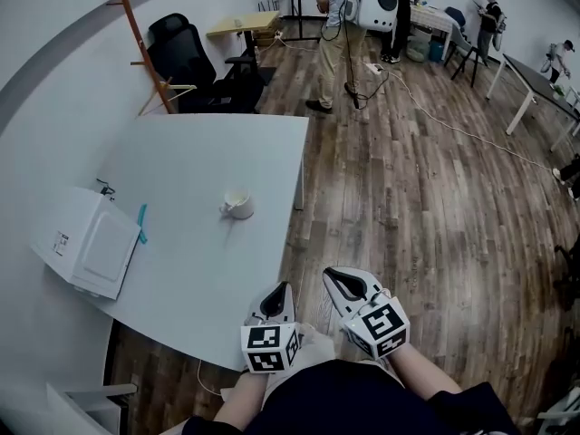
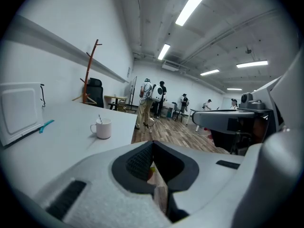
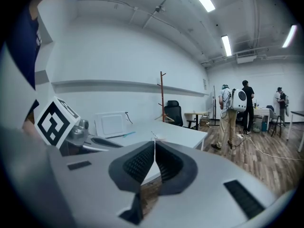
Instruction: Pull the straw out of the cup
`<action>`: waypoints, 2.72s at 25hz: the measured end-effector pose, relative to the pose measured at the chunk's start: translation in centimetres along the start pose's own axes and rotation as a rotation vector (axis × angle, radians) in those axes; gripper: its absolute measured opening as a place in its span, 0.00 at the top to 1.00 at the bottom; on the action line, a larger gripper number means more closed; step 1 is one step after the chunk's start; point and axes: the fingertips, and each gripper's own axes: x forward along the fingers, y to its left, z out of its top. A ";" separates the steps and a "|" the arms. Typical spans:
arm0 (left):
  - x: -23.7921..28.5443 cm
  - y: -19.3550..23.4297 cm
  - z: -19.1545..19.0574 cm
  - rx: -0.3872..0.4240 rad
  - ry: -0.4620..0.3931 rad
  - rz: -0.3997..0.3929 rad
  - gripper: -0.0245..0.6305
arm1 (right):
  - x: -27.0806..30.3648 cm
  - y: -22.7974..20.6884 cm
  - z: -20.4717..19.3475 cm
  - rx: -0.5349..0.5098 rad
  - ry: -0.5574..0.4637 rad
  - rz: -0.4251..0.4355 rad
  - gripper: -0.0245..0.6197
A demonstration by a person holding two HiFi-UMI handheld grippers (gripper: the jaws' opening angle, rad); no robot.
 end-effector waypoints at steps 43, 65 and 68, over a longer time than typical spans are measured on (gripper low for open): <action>4.5 14.9 3.6 -0.164 -0.055 0.348 0.94 | 20.0 -0.9 2.7 -0.106 0.063 0.316 0.91; 6.1 21.6 2.9 -0.285 -0.051 0.530 0.94 | 30.0 0.6 -1.3 -0.283 0.224 0.481 0.77; 6.3 22.2 2.9 -0.294 -0.052 0.544 0.94 | 31.0 1.0 -1.8 -0.312 0.239 0.504 0.77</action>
